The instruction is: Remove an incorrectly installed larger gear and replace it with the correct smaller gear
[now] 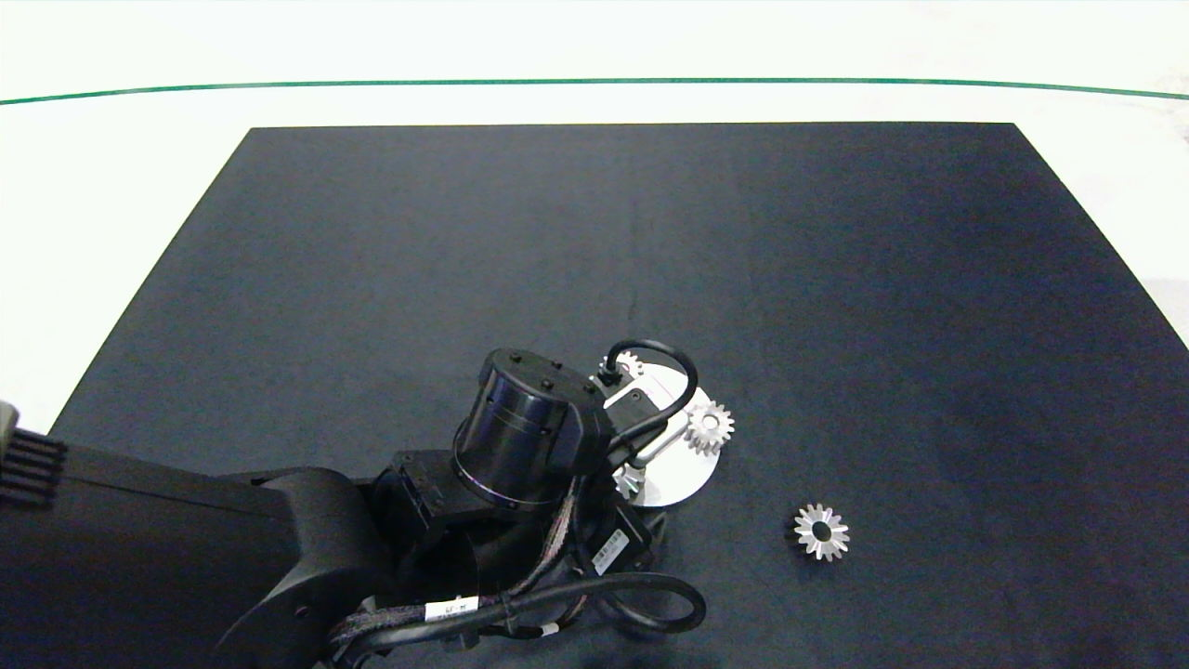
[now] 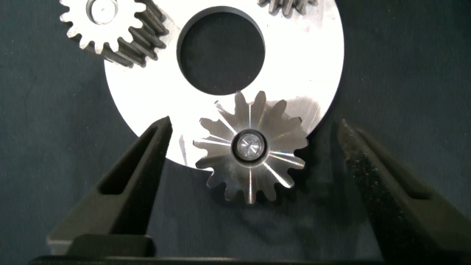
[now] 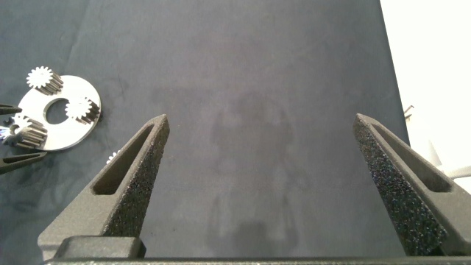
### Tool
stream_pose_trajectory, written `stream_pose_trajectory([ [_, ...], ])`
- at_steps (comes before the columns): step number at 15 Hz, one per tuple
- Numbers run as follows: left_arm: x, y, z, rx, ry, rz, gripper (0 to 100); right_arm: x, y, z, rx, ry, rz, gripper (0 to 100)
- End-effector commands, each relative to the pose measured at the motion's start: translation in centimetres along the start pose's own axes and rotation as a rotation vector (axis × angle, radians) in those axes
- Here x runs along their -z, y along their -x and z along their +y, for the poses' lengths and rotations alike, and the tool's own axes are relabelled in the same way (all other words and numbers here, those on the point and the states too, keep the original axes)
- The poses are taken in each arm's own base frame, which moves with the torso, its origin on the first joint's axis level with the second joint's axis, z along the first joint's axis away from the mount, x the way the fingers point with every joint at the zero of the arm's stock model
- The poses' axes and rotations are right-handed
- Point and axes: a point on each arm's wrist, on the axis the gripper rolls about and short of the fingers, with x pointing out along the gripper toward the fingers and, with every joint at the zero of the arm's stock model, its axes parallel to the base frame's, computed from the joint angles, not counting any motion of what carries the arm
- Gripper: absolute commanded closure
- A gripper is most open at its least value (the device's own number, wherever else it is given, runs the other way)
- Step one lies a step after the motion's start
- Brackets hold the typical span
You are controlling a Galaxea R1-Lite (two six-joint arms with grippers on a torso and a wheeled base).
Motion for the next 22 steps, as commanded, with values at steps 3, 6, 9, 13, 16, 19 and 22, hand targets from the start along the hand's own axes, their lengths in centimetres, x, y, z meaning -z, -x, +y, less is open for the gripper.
stream_pose_trajectory([
  [3,-0.09,0.01,0.05,-0.003,-0.001,-0.003,20,0.02,0.01,0.00,0.000,0.001,0.002,0],
  [6,-0.14,-0.07,-0.01,-0.002,-0.002,-0.004,26,0.03,0.01,0.00,0.000,0.001,0.003,0],
  [9,-0.23,-0.08,0.13,-0.006,0.001,-0.007,32,0.02,-0.04,0.00,0.001,0.001,0.003,0],
  [13,-0.10,-0.61,-0.06,-0.002,-0.002,0.003,40,-0.02,-0.02,0.00,0.001,0.001,0.002,0],
  [16,-0.07,-0.71,-0.05,-0.003,-0.003,0.005,46,-0.22,-0.09,-0.01,0.001,0.001,0.000,0],
  [19,-0.19,-0.70,0.00,-0.004,-0.004,0.003,53,-0.25,-0.04,-0.01,0.000,0.001,-0.004,0],
  [22,-0.21,-0.71,0.06,-0.006,-0.004,0.002,59,-0.27,-0.04,-0.01,0.002,0.001,-0.006,0],
])
